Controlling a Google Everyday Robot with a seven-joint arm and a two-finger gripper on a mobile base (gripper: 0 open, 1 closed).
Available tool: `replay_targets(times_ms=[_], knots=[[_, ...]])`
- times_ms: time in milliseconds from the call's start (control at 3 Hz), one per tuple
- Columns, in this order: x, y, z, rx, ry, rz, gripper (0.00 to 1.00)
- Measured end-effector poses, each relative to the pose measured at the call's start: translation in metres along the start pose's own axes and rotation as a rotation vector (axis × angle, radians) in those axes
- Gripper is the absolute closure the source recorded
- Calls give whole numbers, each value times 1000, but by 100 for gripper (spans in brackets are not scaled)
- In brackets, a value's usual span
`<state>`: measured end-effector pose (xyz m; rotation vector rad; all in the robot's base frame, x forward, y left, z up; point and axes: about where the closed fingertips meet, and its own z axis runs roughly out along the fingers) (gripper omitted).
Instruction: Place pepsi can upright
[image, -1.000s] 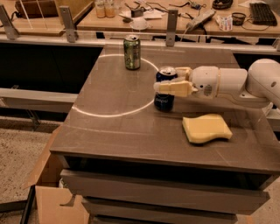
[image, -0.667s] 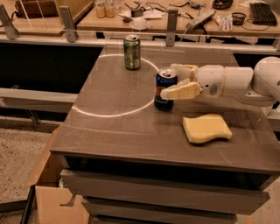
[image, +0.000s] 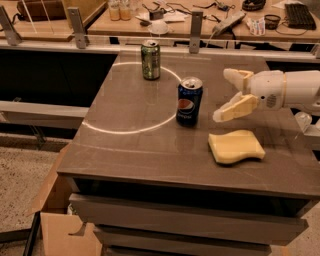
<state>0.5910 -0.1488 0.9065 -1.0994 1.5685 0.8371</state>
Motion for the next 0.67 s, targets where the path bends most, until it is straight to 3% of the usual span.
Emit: replay_targets(times_ms=[333, 667], knots=[[14, -9, -48, 130, 92, 12, 0], [15, -11, -55, 150, 104, 12, 0]])
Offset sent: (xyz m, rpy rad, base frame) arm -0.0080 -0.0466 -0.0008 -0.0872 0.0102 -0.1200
